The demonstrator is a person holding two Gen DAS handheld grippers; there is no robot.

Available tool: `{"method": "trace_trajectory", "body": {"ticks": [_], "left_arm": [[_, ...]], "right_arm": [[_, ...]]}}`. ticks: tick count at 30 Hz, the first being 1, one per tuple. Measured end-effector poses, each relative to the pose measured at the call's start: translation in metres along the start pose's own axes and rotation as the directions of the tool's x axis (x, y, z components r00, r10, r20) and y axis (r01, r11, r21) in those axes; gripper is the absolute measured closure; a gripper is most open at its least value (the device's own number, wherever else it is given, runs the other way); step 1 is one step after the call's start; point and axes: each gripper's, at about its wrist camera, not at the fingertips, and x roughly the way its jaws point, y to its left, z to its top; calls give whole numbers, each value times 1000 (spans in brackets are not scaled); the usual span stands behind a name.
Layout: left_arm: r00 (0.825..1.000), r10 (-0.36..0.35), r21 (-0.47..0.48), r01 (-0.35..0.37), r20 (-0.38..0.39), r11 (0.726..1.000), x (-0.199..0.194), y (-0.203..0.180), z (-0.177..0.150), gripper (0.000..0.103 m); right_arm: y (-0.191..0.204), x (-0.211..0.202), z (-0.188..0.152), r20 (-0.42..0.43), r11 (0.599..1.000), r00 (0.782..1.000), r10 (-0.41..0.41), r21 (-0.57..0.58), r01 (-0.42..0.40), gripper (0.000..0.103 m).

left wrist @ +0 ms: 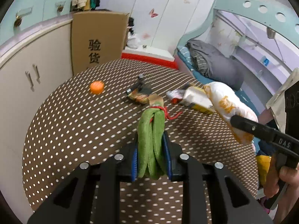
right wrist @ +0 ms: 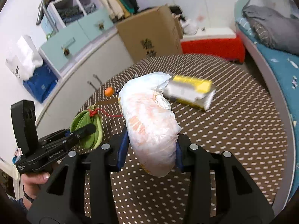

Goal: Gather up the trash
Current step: 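Carry the green bag and white bag to the wastebasket and open both tools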

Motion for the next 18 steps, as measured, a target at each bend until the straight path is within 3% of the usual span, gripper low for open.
{"method": "trace_trajectory", "body": {"ticks": [8, 18], "left_arm": [[997, -65, 118, 60, 44, 991, -13, -68, 24, 80], [978, -203, 262, 186, 40, 947, -3, -173, 45, 80]], "right_arm": [[-54, -69, 9, 138, 994, 988, -69, 99, 56, 63], [-154, -147, -9, 224, 935, 939, -262, 298, 190, 62]]}}
